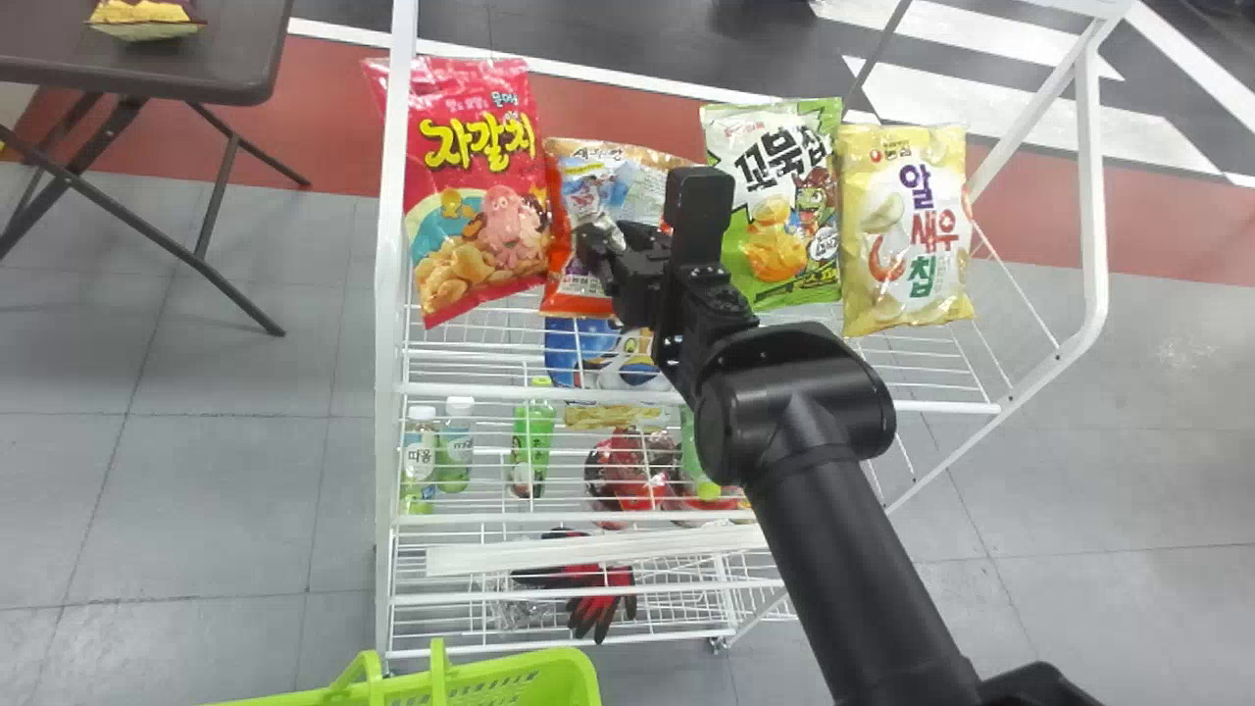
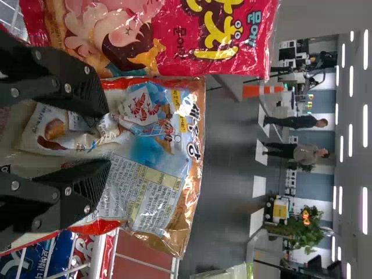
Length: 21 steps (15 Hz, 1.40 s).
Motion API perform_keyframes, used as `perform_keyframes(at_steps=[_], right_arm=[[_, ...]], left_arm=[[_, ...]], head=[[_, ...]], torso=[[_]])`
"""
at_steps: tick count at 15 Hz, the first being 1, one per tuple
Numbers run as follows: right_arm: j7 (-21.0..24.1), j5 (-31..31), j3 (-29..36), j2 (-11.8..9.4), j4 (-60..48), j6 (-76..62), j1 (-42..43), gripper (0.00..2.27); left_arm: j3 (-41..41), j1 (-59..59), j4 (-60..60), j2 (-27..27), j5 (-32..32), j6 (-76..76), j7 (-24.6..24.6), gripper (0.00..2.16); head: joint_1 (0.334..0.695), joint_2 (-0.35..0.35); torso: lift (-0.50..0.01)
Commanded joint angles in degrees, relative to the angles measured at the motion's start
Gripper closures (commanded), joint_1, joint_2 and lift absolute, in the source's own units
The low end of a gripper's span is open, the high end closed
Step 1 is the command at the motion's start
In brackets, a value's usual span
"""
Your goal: Hold basket handle with left hand then pick Saewookkang with right hand and place into basket
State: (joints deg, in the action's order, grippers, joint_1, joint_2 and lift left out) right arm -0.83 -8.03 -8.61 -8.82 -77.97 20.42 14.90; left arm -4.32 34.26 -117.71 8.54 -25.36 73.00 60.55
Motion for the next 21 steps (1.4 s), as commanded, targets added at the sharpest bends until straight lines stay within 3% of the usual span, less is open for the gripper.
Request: perform_keyframes(at_steps=[1,4,10,17,21], right_arm=[[1.9,-0.1,0.4,-0.1,-2.9,-0.9,-2.2,2.24],[4.1,-0.8,0.6,-1.0,-9.3,-0.4,-6.3,2.24],[7.2,-3.7,3.3,-5.2,-30.0,5.4,-18.9,2.25],[5.7,-10.8,11.6,-10.2,-55.2,17.3,-36.3,2.24],[5.7,-13.9,14.9,-11.0,-66.9,32.3,-43.7,2.24]], left_arm=[[0.5,0.7,-0.3,0.1,-0.3,-0.1,0.3,1.96],[0.2,1.6,-0.7,0.0,-0.3,-0.4,0.3,1.96],[-0.2,3.3,-1.3,-0.3,-0.2,-3.4,0.2,1.96],[-0.2,3.4,-1.2,-0.4,-0.2,-5.2,-0.1,1.96],[0.4,3.2,-1.3,-0.3,-0.6,-5.4,0.1,1.96]], head=[[0.695,-0.314],[0.695,-0.331],[0.695,-0.35],[0.695,-0.35],[0.695,-0.35]], torso=[[-0.019],[-0.019],[-0.019],[-0.019],[-0.019]])
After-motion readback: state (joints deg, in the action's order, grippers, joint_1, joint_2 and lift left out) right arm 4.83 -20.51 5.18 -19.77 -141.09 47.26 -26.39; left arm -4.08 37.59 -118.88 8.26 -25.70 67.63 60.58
